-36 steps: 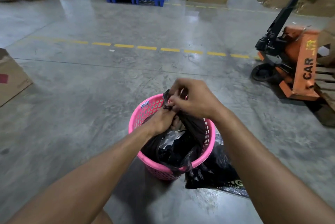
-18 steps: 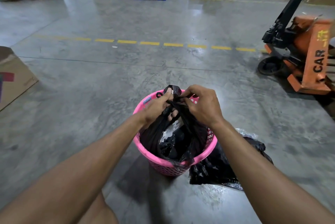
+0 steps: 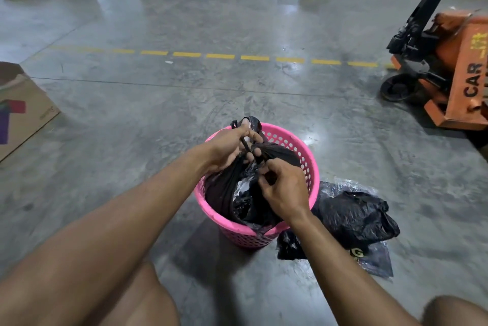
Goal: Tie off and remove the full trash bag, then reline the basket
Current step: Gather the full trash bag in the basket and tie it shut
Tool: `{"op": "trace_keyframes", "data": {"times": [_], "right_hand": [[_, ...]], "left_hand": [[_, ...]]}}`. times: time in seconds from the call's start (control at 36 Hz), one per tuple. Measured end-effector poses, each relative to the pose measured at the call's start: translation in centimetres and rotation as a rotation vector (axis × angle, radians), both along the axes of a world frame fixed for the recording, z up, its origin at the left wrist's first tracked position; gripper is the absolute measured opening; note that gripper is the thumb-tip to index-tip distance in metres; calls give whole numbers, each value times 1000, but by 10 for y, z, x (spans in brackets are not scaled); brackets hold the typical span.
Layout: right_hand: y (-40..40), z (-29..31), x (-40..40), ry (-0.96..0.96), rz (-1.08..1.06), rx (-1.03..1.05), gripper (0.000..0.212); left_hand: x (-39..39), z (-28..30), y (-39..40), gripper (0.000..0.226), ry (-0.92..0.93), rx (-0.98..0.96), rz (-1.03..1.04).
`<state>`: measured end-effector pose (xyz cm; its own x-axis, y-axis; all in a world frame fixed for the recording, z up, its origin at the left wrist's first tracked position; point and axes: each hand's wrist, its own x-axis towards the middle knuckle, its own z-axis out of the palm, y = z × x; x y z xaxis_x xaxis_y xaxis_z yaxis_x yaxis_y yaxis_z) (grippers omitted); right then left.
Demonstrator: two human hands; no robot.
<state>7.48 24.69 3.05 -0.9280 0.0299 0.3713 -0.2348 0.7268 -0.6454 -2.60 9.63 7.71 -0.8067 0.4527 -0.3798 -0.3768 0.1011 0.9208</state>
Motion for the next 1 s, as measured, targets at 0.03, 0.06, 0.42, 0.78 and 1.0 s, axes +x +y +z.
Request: {"op": "trace_keyframes", "data": {"times": [0.03, 0.06, 0.42, 0.78, 1.0], "right_hand": [[0, -2, -1, -14, -1, 12, 9], [1, -2, -3, -23, 5, 12, 10], [8, 86, -64, -127, 310, 29, 57], [17, 92, -84, -190, 356, 260, 27], [37, 62, -69, -291, 302, 34, 10]], "left_hand": [[2, 2, 2, 58, 76, -79, -10], [3, 2, 2, 59, 176, -170, -28], [26, -36, -35, 35, 1656, -986, -333], [39, -37, -33, 23, 1456, -688, -74], [50, -47, -39, 24, 1248, -1092, 105]]}}
